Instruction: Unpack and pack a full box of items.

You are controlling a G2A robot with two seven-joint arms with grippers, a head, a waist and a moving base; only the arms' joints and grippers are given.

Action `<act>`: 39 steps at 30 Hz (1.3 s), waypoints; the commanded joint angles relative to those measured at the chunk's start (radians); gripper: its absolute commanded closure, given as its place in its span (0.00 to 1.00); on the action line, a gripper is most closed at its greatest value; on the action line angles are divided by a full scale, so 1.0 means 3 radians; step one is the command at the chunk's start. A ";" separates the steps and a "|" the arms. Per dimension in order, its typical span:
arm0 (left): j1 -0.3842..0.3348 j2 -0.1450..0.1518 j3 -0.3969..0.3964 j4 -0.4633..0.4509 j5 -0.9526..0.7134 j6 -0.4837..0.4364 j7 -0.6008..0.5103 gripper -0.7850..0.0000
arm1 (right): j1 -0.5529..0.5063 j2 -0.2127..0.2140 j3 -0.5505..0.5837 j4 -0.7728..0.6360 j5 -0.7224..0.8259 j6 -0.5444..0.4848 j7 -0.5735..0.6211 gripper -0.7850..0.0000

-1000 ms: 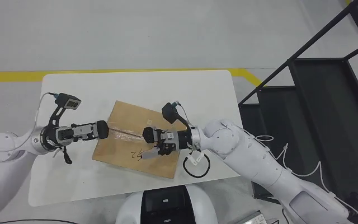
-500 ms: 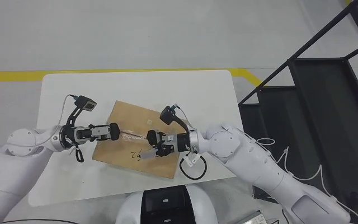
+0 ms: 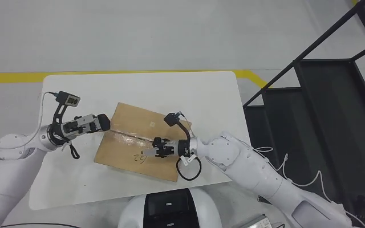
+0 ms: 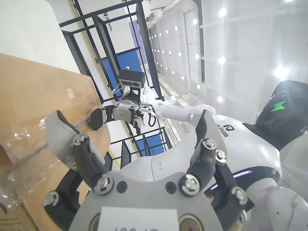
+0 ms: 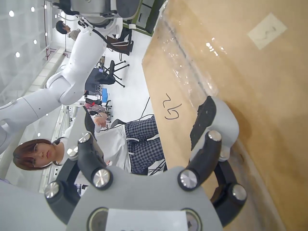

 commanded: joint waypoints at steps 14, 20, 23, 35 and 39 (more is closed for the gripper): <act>0.0478 0.0018 -0.0550 -0.0362 -0.0057 0.0097 -0.0097 0.00 | -0.0898 0.0227 0.0716 -0.0566 -0.0007 0.0174 -0.0048 0.00; 0.0511 -0.0046 -0.0513 -0.0555 -0.0097 0.0191 -0.0191 0.00 | -0.1236 0.0288 0.0990 -0.0551 0.0187 0.0043 -0.0071 0.00; 0.0496 -0.0070 -0.0510 -0.0556 -0.0029 0.0186 -0.0186 0.00 | -0.1286 0.0292 0.1038 -0.0598 0.0269 -0.0086 -0.0066 0.00; 0.0619 -0.0144 -0.0769 -0.0135 -0.0069 -0.0102 0.0102 0.00 | -0.0557 0.0114 0.0622 -0.0385 0.0533 -0.0406 -0.0055 0.00; 0.0728 -0.0158 -0.0885 0.0005 -0.0064 -0.0218 0.0219 0.00 | -0.0058 -0.0083 0.0155 0.0111 0.0731 -0.0461 -0.0103 0.00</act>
